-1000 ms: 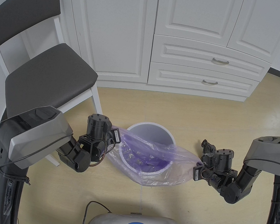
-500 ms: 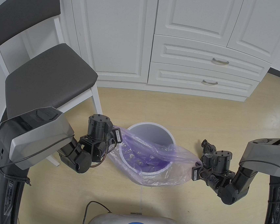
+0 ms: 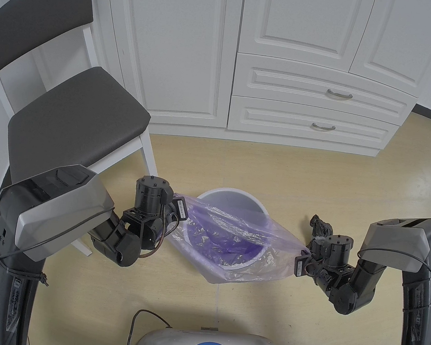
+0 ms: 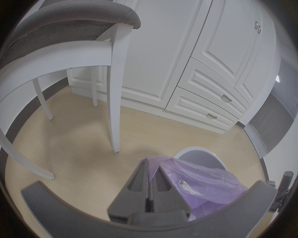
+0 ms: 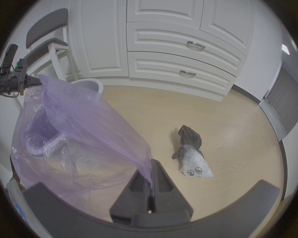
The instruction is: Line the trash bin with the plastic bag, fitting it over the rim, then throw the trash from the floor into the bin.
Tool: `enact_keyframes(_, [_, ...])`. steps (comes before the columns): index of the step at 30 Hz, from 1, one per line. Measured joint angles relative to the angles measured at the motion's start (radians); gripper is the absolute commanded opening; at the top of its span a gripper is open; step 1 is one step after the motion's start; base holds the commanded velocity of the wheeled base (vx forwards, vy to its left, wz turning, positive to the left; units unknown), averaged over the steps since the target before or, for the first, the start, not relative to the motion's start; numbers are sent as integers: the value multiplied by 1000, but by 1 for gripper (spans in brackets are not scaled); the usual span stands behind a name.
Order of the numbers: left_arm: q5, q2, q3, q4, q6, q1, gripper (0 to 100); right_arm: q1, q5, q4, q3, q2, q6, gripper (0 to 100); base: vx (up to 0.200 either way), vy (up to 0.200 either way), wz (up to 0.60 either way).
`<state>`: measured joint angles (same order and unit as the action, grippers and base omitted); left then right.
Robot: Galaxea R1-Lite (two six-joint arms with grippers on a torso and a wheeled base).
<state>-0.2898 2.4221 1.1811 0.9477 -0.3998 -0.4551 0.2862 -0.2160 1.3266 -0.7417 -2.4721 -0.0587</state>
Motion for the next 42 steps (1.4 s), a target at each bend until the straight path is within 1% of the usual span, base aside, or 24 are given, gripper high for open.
enact_keyframes(7, [0, 5, 0, 0, 0, -2, 0, -3, 0, 2, -24, -36, 1, 0, 0, 0, 0])
enact_keyframes(8, [0, 5, 0, 0, 0, -3, 0, -4, 0, 2, -26, -40, 1, 100, 0, 0, 0])
enact_keyframes(13, [0, 6, -1, 0, 0, -4, 0, -7, 3, 3, -14, -33, 1, 100, 0, 0, 0])
enact_keyframes(17, [0, 6, -3, 0, 0, -4, 0, -9, 21, 3, 16, -4, 2, 100, 0, 0, 0])
enact_keyframes(19, [0, 5, -4, 0, 0, -4, 0, -16, 50, 3, 33, 12, 2, 100, 0, 0, 0])
enact_keyframes(23, [0, 2, -8, 0, 1, -5, 0, -43, 143, 1, 67, 53, 2, 100, 0, 0, 0])
enact_keyframes(30, [0, -2, -10, 0, 1, -6, 0, -82, 251, -4, 124, 142, 7, 100, 0, 0, 0])
enact_keyframes(35, [-1, -4, -11, 0, 3, -7, 0, -89, 327, -7, 179, 236, 9, 100, 0, 0, 0])
enact_keyframes(39, [-1, -5, -12, 0, 3, -10, 0, -87, 368, -11, 222, 322, 25, 100, 0, 0, 0])
enact_keyframes(42, [-6, -8, -13, 0, 5, -10, 0, -77, 383, -12, 243, 380, 78, 100, 0, 0, 0])
